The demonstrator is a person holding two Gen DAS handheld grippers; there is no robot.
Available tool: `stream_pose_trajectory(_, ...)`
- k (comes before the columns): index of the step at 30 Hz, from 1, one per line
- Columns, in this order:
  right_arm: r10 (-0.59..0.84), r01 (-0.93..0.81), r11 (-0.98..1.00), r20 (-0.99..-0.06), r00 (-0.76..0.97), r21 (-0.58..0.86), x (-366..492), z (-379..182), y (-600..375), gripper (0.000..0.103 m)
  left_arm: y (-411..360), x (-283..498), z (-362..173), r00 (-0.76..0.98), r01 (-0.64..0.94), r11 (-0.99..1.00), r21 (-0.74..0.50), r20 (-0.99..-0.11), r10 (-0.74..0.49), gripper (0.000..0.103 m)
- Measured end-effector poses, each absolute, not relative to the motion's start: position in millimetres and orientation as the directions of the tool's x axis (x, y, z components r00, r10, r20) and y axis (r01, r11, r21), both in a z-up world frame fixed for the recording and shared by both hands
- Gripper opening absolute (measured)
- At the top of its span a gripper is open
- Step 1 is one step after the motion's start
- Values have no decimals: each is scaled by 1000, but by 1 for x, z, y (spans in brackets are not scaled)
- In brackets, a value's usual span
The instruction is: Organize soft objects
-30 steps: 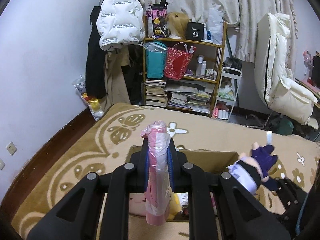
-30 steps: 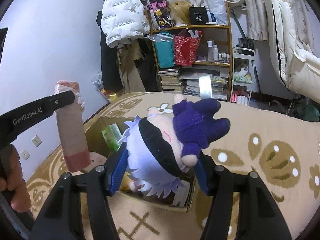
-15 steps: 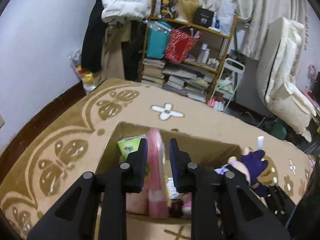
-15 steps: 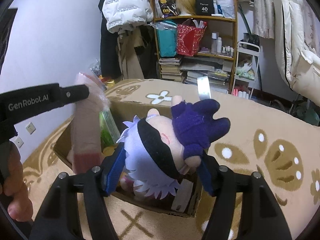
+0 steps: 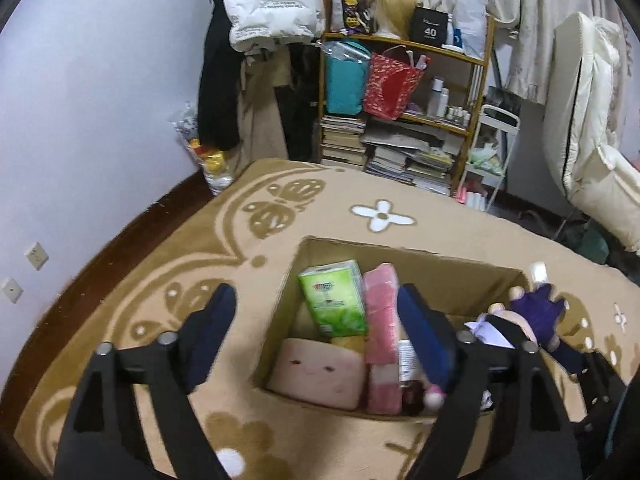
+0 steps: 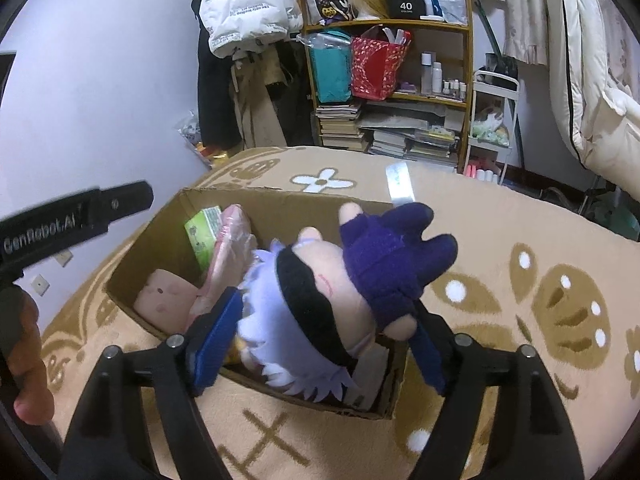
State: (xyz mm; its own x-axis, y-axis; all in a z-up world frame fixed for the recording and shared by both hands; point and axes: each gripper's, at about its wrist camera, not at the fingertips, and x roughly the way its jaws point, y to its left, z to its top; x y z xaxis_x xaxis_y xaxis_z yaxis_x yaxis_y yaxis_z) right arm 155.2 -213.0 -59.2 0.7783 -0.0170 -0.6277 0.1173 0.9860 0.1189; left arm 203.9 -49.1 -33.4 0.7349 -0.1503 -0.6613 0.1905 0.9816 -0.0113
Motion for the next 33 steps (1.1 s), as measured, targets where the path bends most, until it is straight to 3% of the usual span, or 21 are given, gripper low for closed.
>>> stream_pose_trajectory(4, -17, 117, 986, -618, 786, 122, 148, -55, -212, 92, -36, 197, -23, 756, 171, 985, 13, -643, -123, 101)
stream_pose_trajectory(8, -25, 126, 985, -615, 788, 121, 141, -51, -211, 102, -29, 187, -13, 776, 183, 981, 64, -622, -104, 102)
stream_pose_trajectory(16, -12, 118, 983, -586, 810, 143, 118, -37, -208, 103, -38, 157, 2, 817, 205, 959, 194, -573, -59, 103)
stream_pose_trajectory(33, -41, 118, 985, -487, 872, 128, 48, 5, -201, 103, -13, 86, 36, 841, 220, 969, 112, -525, -130, 102)
